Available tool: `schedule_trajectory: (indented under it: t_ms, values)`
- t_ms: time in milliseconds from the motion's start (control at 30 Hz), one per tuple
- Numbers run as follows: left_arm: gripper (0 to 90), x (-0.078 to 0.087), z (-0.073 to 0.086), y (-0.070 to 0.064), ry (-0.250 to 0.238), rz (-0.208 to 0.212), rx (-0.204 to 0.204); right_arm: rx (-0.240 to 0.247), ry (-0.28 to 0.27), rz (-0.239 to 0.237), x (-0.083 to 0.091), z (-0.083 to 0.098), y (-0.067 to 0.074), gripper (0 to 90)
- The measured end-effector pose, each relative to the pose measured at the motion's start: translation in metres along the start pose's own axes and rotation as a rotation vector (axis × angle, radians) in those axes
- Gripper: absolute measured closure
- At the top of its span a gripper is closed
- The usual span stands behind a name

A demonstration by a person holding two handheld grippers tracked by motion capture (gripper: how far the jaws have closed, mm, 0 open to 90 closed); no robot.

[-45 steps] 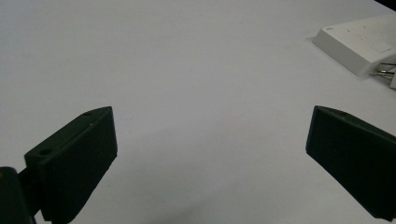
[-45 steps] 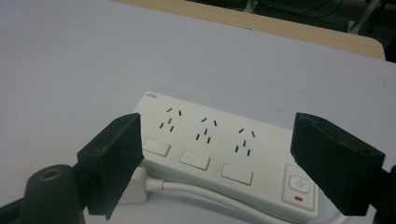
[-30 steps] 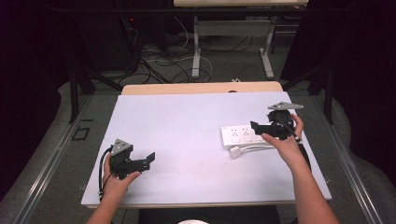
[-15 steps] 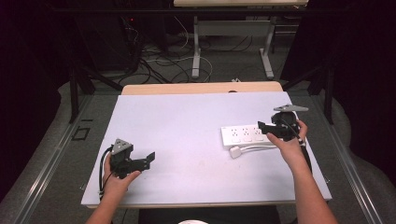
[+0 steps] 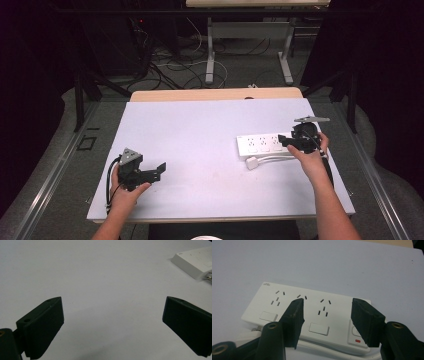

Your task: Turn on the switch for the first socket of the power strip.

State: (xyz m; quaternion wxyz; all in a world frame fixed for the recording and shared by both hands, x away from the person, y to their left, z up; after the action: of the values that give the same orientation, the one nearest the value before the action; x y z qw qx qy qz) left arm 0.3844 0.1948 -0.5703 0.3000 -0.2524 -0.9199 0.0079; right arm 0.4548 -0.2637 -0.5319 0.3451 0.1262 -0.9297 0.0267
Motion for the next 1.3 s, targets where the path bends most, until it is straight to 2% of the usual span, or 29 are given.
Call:
schedule_trajectory:
  t_ms: [67, 200, 700, 1300]
  values:
    - [3.9, 0.0, 0.0, 0.0, 0.0, -0.001, -0.001, -0.006, 0.016, -0.018, -0.002, 0.003, 0.001, 48.2]
    - [4.3, -0.001, 0.0, 0.0, 0.0, 0.0, -0.003, -0.004, 0.031, -0.02, -0.004, 0.007, 0.001, 53.9]
    - [5.3, -0.003, 0.001, -0.001, 0.003, 0.003, -0.001, -0.038, 0.115, -0.042, -0.013, 0.021, 0.001, 59.1]
    - [6.0, -0.004, 0.001, -0.001, 0.005, -0.001, -0.012, -0.029, 0.168, -0.029, -0.027, 0.033, 0.002, 68.3]
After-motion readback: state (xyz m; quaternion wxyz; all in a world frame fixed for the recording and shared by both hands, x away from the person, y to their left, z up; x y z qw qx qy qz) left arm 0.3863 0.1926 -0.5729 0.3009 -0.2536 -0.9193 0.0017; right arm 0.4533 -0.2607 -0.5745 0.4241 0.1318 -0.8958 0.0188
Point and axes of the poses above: each handheld gripper's, and its own axes: x roughly backward along the jaws, z roughly out of its underside, y roughly to its left, the point moved 8 cm from there along -x, roughly forward along the jaws, and after that the axes turned 2 degrees about z, right-handed, at the moved point
